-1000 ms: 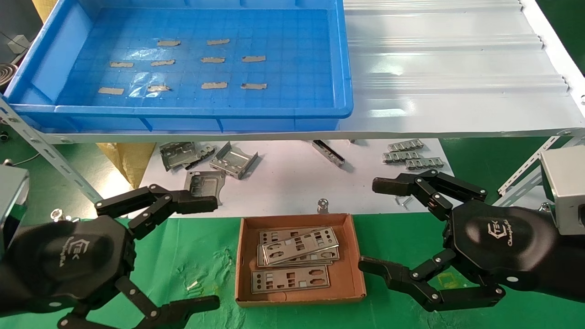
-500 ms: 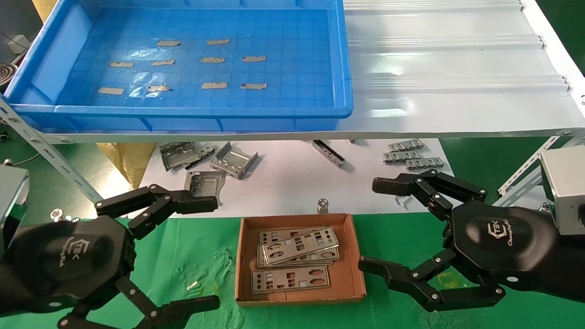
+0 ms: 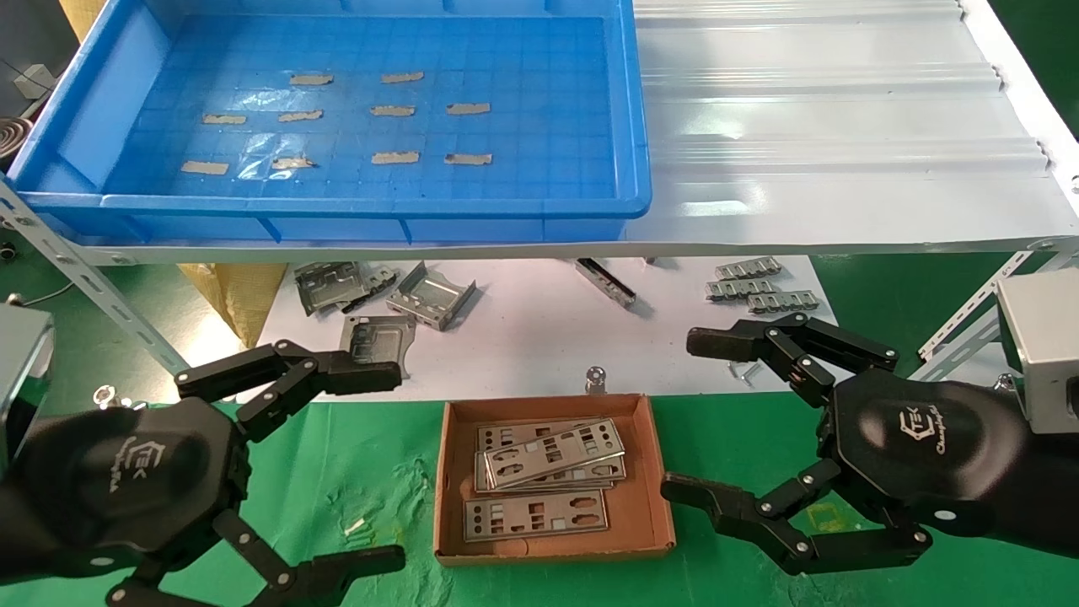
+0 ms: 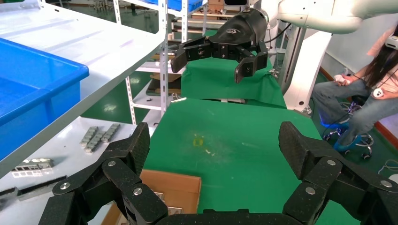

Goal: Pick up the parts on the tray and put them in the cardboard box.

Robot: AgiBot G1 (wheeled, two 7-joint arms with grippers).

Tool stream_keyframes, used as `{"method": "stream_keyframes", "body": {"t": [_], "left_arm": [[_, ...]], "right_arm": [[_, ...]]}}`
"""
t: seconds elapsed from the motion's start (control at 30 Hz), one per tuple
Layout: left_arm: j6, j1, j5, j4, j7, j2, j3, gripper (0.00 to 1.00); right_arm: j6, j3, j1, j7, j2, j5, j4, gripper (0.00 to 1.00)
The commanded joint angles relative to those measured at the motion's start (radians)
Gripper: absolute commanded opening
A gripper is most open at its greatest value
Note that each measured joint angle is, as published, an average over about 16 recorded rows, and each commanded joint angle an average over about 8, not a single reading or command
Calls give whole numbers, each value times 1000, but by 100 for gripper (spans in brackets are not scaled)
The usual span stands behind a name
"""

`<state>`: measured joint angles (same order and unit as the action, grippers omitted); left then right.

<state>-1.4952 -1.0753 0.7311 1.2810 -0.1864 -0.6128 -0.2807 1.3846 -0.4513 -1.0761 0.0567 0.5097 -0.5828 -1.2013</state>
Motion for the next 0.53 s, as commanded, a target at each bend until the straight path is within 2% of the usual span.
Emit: {"method": "stream_keyframes", "body": {"t": [0.03,0.53], "left_arm": [[0,0,0,0,0,0,0,100],[0,0,0,0,0,0,0,100]], "right_arm": [[0,0,0,0,0,0,0,100],[0,0,0,0,0,0,0,100]]}}
